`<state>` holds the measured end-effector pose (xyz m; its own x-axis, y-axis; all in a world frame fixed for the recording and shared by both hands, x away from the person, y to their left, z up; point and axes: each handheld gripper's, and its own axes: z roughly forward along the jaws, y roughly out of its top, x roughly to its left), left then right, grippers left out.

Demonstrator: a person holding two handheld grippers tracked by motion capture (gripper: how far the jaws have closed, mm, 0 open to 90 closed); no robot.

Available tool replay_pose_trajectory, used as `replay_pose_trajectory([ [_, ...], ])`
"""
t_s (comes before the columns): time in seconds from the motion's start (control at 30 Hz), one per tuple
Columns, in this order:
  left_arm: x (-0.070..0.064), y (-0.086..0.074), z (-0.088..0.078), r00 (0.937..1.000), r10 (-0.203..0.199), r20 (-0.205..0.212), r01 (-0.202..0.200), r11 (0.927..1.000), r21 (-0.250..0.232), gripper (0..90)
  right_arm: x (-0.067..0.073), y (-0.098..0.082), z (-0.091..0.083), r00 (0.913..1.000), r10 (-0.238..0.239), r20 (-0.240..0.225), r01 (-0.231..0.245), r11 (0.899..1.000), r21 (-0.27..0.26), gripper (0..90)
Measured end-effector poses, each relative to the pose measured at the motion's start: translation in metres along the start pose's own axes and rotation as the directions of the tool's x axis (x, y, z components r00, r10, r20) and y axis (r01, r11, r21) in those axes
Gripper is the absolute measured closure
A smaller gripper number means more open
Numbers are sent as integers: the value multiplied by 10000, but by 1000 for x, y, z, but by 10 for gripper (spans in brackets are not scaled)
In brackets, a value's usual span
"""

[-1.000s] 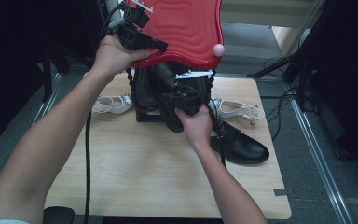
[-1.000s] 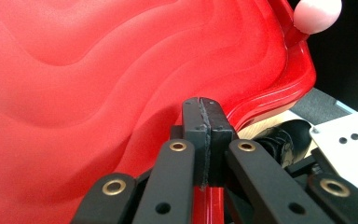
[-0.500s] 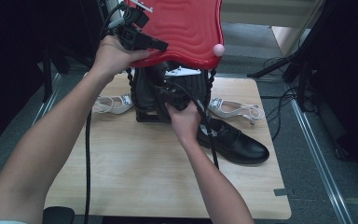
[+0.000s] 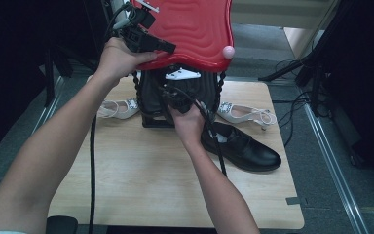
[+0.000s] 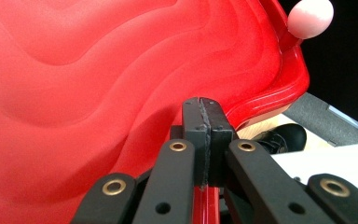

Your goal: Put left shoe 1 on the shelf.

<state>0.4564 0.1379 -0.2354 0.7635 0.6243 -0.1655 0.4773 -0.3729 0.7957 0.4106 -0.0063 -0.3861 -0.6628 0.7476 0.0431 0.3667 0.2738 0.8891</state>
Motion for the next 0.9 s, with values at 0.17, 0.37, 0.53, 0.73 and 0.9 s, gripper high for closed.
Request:
replay_pose_trajectory([
  [0.17,0,0,1,9999,15,-118,-15,10000,-8,900,2,1,6,9985,469,-294,-461,9986,276,805],
  [0.37,-1,0,2,9995,2,-311,1,10000,90,900,8,-1,9,9995,125,-298,-113,9992,394,730],
  [0.53,-1,0,2,9995,19,-309,-17,10000,80,900,5,1,5,9964,560,-639,-533,9976,442,691],
  [0.73,-1,1,3,9995,-35,-299,37,10000,66,900,8,3,-16,9970,451,-622,-420,9979,489,771],
  [0.9,-2,1,3,9994,-41,-336,44,10000,86,900,4,-2,-31,9895,906,-1122,-833,9942,683,870],
])
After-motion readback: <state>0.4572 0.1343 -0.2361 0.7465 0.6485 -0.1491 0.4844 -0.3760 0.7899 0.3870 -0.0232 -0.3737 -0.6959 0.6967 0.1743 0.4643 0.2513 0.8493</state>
